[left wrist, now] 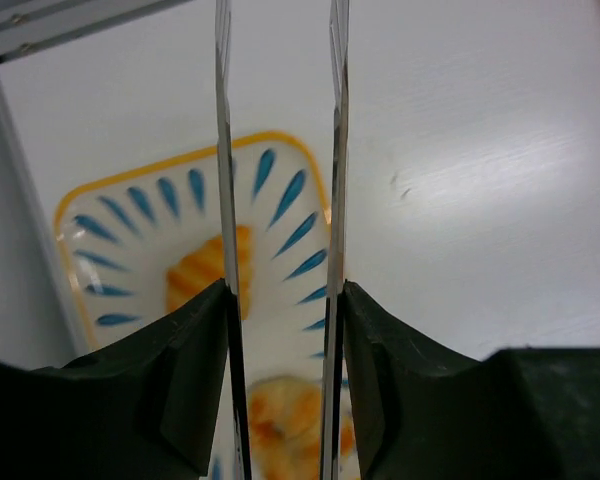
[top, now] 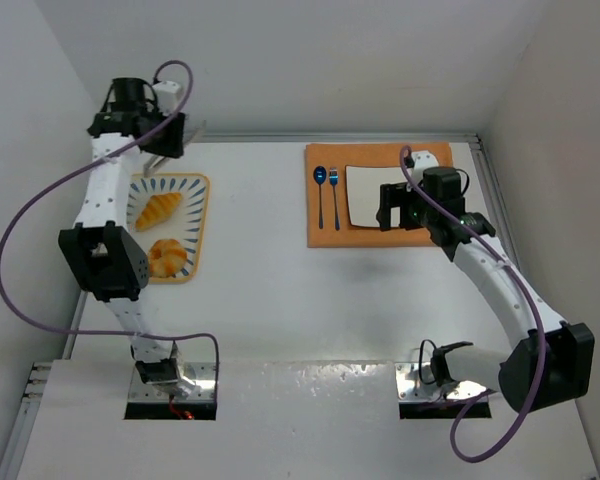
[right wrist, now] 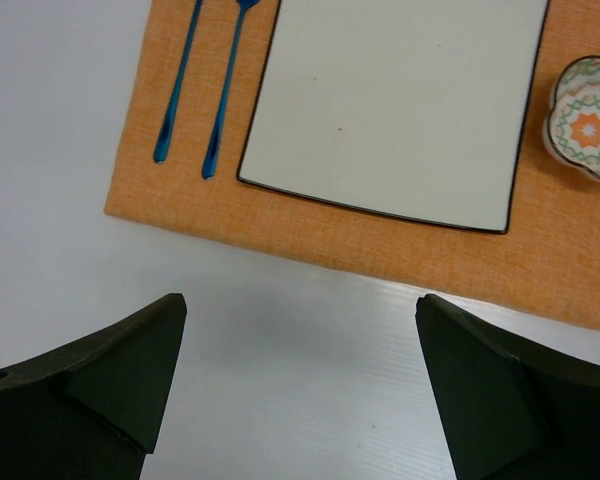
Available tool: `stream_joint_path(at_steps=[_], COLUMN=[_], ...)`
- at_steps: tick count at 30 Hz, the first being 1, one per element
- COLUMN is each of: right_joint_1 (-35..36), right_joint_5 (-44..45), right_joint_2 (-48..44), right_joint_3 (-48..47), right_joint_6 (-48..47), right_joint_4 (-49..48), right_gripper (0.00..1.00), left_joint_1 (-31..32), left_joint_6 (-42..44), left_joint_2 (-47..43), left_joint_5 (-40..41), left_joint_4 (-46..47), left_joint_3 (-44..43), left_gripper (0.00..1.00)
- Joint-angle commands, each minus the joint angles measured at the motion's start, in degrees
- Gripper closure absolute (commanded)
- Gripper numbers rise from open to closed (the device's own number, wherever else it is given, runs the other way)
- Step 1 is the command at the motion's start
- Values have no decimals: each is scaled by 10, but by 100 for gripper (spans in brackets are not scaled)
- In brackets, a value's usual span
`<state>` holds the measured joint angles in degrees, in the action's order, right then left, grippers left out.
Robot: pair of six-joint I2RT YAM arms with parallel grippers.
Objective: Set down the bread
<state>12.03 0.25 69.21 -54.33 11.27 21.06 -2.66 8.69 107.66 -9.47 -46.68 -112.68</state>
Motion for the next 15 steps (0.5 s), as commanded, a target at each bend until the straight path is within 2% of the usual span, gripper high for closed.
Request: stream_joint_path(at_steps=[1,3,4,7,12,15], right_joint_1=[18,28,33,47,65,72], right_joint_5=[-22,-23,-23,-24,-23,-21], right_joint_2=[8,20,21,33,42,38], right_joint_3=[-5,-8,-9,-15,-22,-24], right_joint_6=[15,15,15,17,6,2], right_joint_4=[-35,-39,-41,-44,-37,-32], right_gripper=[3,3,3,3,3,3], left_joint_1=[-71,-100,-126,-167,-223,-238], left_joint_6=[108,169,234,311,323,358], left_joint_2=[-45,-60,-68,-97,-105,-98], left_joint_5=[-59,-96,-108,-141,-212,-212], left_joint_4=[-95,-150,-163,-172,-129,-129], left_joint_3=[-15,-5,6,62,113,139], left_gripper=[48,48,47,47,44,43])
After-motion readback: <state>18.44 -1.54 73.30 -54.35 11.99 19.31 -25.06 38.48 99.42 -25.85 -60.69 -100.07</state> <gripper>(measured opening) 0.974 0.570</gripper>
